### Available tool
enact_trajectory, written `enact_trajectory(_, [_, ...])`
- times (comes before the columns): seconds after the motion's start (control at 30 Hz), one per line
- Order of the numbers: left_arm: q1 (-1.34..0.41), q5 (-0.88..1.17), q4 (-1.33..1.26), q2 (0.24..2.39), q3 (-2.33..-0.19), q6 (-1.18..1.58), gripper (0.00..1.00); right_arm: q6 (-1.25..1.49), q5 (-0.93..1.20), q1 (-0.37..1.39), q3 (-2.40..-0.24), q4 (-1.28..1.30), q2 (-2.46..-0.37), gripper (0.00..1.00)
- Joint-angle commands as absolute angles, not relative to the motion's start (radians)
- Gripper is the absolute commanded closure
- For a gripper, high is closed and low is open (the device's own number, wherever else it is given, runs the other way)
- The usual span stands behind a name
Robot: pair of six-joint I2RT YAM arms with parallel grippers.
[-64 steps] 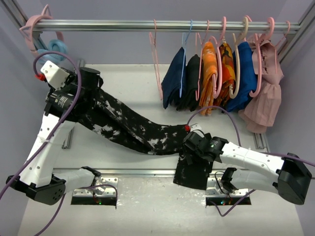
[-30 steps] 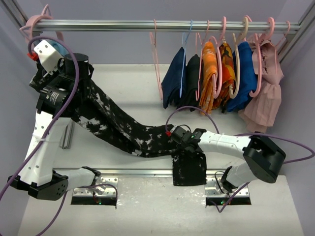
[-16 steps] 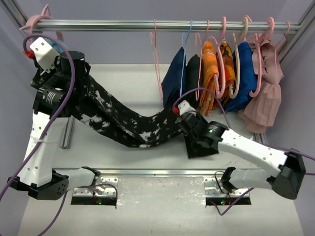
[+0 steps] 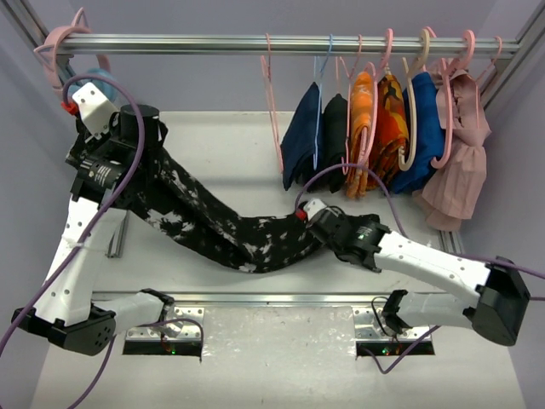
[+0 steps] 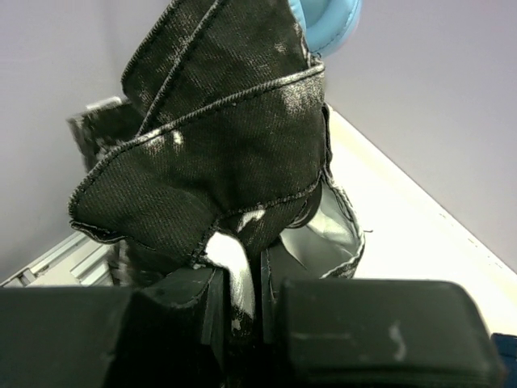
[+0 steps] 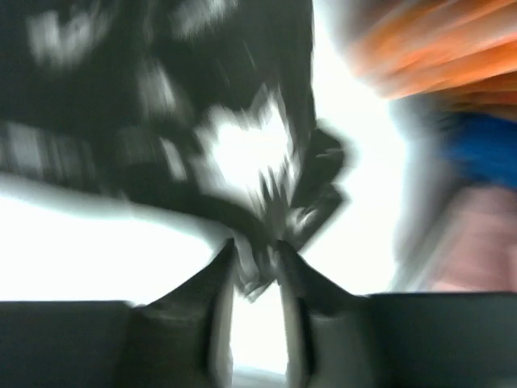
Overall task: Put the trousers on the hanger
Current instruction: Fold the trousers at the center of the board.
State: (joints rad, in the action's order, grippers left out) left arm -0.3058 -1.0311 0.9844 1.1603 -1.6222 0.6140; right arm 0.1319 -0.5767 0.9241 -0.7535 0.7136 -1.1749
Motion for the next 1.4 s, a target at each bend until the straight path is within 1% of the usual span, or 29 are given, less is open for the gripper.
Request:
enact_trajectory(0.0, [-0.291,-1.083,0.908,1.102,-1.629,0.622,1.00,0.273,-0.258,0.928,-0.742,0.780,-1.122,0.51])
enact_trajectory(0.07, [-0.290,-1.083,0.920,1.085,-1.617,0.637,1.00,0.280,-0.179,0.928,-0.742,0.769,-1.053,0.42])
enact_trajectory(0.1, [-0.290,-1.086,0.928,1.075,-1.609,0.647,1.00,0.279,-0.107,0.929,-0.739,0.748,-1.007,0.38])
enact_trajectory(0.13, [-0.290,-1.093,0.936,1.065,-1.595,0.652,1.00,0.273,-0.035,0.928,-0.733,0.707,-0.971,0.14])
enact_trajectory(0.17, [-0.290,-1.102,0.941,1.055,-1.591,0.658,1.00,0.273,-0.014,0.928,-0.726,0.694,-0.935,0.02])
enact_trajectory(0.23, [-0.291,-1.119,0.943,1.032,-1.574,0.667,1.00,0.335,-0.113,0.926,-0.711,0.648,-0.863,0.01])
enact_trajectory(0.3, [-0.290,-1.129,0.945,1.024,-1.561,0.671,1.00,0.388,-0.322,0.917,-0.707,0.641,-0.898,0.01])
enact_trajectory(0.33, [-0.290,-1.126,0.944,1.023,-1.558,0.672,1.00,0.427,-0.363,0.912,-0.710,0.644,-0.930,0.01])
enact_trajectory(0.43, [-0.288,-1.120,0.964,1.021,-1.550,0.689,1.00,0.523,-0.401,0.875,-0.724,0.618,-1.060,0.01])
enact_trajectory(0.5, [-0.288,-1.112,0.960,1.015,-1.535,0.693,1.00,0.564,-0.418,0.866,-0.725,0.534,-1.151,0.01])
enact_trajectory(0.53, [-0.288,-1.107,0.952,1.004,-1.524,0.687,1.00,0.559,-0.410,0.858,-0.715,0.494,-1.178,0.05])
enact_trajectory(0.63, [-0.288,-1.101,0.927,0.993,-1.496,0.660,1.00,0.580,-0.433,0.808,-0.742,0.436,-1.281,0.11])
enact_trajectory(0.7, [-0.288,-1.115,0.930,0.994,-1.486,0.650,1.00,0.598,-0.437,0.764,-0.738,0.413,-1.319,0.14])
enact_trajectory(0.77, [-0.288,-1.121,0.932,0.987,-1.473,0.649,1.00,0.615,-0.416,0.686,-0.713,0.407,-1.356,0.14])
enact_trajectory(0.83, [-0.288,-1.121,0.920,0.967,-1.445,0.644,1.00,0.632,-0.359,0.613,-0.643,0.405,-1.370,0.05])
enact_trajectory(0.87, [-0.288,-1.120,0.913,0.966,-1.432,0.644,1.00,0.635,-0.341,0.611,-0.642,0.405,-1.370,0.01])
enact_trajectory(0.93, [-0.289,-1.107,0.891,0.953,-1.404,0.642,1.00,0.658,-0.347,0.540,-0.575,0.423,-1.386,0.01])
enact_trajectory(1.03, [-0.288,-1.086,0.881,0.965,-1.373,0.656,1.00,0.690,-0.276,0.422,-0.524,0.448,-1.371,0.01])
enact_trajectory(1.17, [-0.283,-1.087,0.880,0.971,-1.347,0.667,1.00,0.709,-0.282,0.355,-0.505,0.482,-1.267,0.01])
enact_trajectory(1.37, [-0.267,-1.117,0.883,0.946,-1.337,0.661,1.00,0.637,-0.268,0.347,-0.581,0.558,-1.039,0.01])
